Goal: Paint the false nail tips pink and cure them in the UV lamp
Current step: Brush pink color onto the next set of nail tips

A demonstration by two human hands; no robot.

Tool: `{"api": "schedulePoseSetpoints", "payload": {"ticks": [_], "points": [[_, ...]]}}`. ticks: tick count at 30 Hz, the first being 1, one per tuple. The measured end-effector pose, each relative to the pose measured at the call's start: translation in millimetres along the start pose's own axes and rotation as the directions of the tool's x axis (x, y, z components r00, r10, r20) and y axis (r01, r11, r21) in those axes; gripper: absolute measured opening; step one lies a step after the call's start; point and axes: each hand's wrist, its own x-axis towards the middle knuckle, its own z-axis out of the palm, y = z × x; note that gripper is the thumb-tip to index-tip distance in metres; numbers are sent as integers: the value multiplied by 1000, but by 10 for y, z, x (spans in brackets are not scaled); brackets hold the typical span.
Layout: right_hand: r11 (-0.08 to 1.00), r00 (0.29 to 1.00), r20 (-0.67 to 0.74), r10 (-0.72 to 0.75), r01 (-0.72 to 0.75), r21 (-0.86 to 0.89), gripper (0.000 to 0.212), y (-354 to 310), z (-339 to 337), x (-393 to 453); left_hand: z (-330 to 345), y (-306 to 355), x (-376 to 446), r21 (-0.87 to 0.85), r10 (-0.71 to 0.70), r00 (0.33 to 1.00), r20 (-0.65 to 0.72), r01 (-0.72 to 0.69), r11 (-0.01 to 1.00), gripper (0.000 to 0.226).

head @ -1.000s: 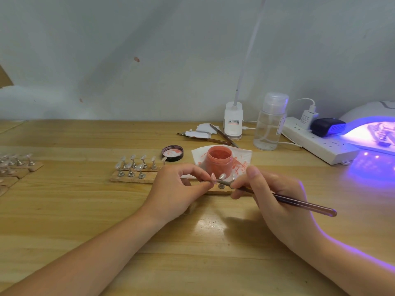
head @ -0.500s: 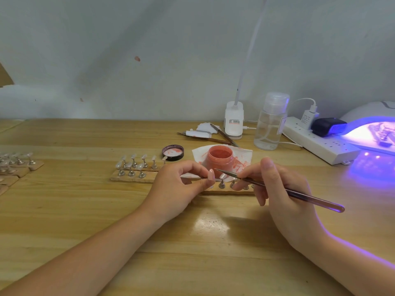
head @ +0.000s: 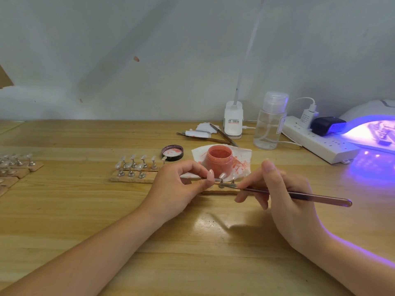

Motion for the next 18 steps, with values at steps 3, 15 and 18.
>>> {"api": "schedulePoseSetpoints", "payload": {"ticks": [3, 15, 18], "points": [[996, 999, -29, -24, 22, -87, 41, 20, 4, 18, 1, -10, 5, 6, -1, 1000, -2, 1, 1000, 14], [999, 999, 23, 33, -33, 3, 44, 5, -1, 2, 2, -4, 2, -16, -12, 1000, 4, 12, 1000, 18], [999, 999, -41, -13, 12, -42, 43, 14, -5, 8, 4, -6, 6, -9, -11, 1000, 2, 11, 1000, 18]]}}
